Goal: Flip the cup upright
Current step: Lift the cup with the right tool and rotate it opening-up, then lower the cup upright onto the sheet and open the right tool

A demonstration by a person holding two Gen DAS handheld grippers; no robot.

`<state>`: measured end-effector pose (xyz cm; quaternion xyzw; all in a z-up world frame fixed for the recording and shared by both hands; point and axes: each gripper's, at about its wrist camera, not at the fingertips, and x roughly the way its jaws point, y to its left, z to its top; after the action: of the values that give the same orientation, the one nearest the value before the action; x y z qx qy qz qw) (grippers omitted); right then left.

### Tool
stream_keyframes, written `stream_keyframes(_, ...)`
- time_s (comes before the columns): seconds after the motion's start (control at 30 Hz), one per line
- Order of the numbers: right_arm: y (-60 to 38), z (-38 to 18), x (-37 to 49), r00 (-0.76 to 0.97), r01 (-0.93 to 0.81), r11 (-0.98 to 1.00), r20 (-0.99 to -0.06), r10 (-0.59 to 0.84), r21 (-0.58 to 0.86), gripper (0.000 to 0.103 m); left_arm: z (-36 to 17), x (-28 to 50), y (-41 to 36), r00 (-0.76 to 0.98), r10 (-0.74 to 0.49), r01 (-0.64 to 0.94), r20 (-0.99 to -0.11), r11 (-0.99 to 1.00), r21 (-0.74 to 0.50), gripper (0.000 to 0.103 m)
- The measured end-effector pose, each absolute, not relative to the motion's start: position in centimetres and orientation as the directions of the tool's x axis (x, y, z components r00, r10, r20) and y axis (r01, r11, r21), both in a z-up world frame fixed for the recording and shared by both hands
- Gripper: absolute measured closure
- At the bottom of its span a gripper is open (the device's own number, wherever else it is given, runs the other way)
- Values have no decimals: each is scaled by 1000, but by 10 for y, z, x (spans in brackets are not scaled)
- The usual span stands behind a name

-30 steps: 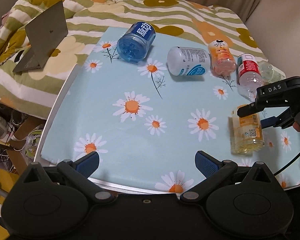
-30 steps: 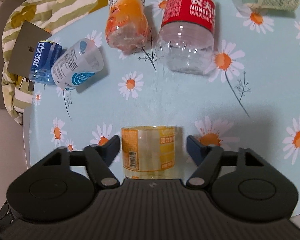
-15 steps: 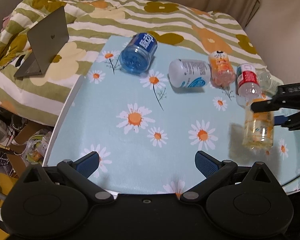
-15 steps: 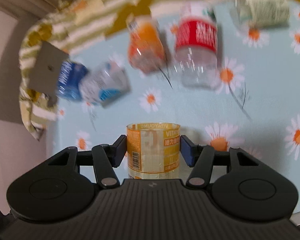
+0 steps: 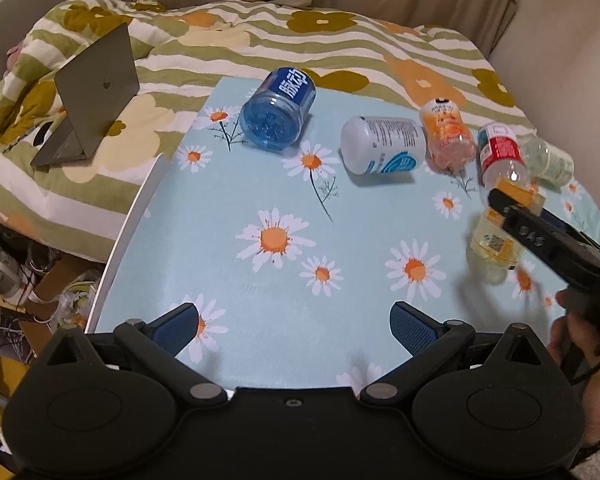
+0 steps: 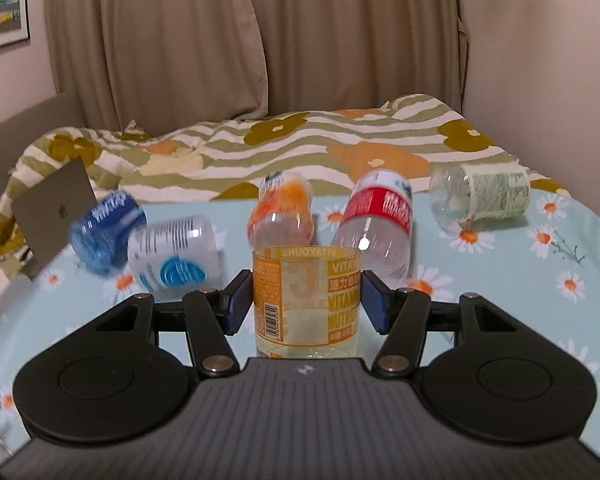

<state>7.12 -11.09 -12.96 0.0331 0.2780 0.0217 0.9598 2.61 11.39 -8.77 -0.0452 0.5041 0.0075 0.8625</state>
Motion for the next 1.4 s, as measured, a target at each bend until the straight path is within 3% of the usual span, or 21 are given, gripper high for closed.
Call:
stream_keyframes(0.53, -110, -133, 40, 818, -105, 993, -564, 113, 46, 28, -91, 27, 96, 500, -36, -21, -865, 998, -53, 0)
stream_keyframes(0.6, -112, -132, 40, 810, -111, 991, -572, 130, 69, 21, -89, 26, 94, 501, -34, -18, -865, 999, -49, 0)
stream_keyframes(0.7, -114, -129, 39, 810, -102, 990, -571, 137, 93, 0, -87, 24, 92, 504, -33, -20, -863, 999, -50, 0)
stream_keyframes(0.97, -125, -106, 41, 771, -109, 988, -619, 151, 105, 0, -69, 19, 83, 533, -43, -28, -845, 997, -69, 0)
stream_keyframes(1.1, -137, -73, 40, 691, -95, 986, -704, 165, 137, 0, -50, 17, 74, 564, -54, -17, -824, 997, -77, 0)
stream_keyframes(1.4, -185, -15, 23, 618, -6, 995, -782, 85, 104, 0, -10, 13, 46, 661, -52, 24, -748, 999, -48, 0)
